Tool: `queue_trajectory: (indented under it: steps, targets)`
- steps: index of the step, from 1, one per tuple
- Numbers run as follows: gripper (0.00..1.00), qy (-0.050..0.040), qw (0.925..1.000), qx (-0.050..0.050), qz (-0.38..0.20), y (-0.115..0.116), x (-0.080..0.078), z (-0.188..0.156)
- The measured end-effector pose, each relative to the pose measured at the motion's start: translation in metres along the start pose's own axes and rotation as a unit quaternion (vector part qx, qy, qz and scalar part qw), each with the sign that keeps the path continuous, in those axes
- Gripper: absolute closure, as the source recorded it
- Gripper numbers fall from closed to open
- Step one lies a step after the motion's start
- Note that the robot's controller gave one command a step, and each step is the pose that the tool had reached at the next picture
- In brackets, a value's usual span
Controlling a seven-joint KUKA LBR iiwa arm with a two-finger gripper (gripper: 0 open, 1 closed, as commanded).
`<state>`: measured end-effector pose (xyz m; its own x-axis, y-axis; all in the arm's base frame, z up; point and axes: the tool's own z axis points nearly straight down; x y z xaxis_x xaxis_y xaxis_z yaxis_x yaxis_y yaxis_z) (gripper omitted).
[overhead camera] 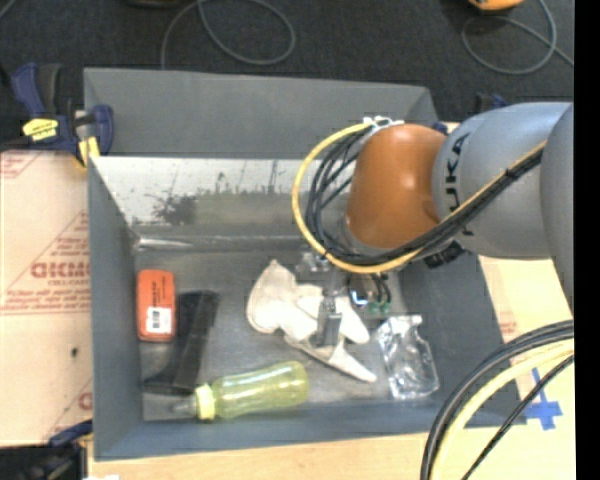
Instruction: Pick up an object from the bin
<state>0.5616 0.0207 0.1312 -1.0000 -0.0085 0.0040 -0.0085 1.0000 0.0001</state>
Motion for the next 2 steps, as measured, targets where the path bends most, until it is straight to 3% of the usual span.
queue_trajectory:
  steps: [1, 2]
  targets:
    - [0.0, -0.0034, 1.0, 0.0, 0.0, 0.0, -0.001, -0.005]
    - [0.0, -0.0061, 0.9988, -0.001, 0.049, 0.001, 0.0, 0.023]
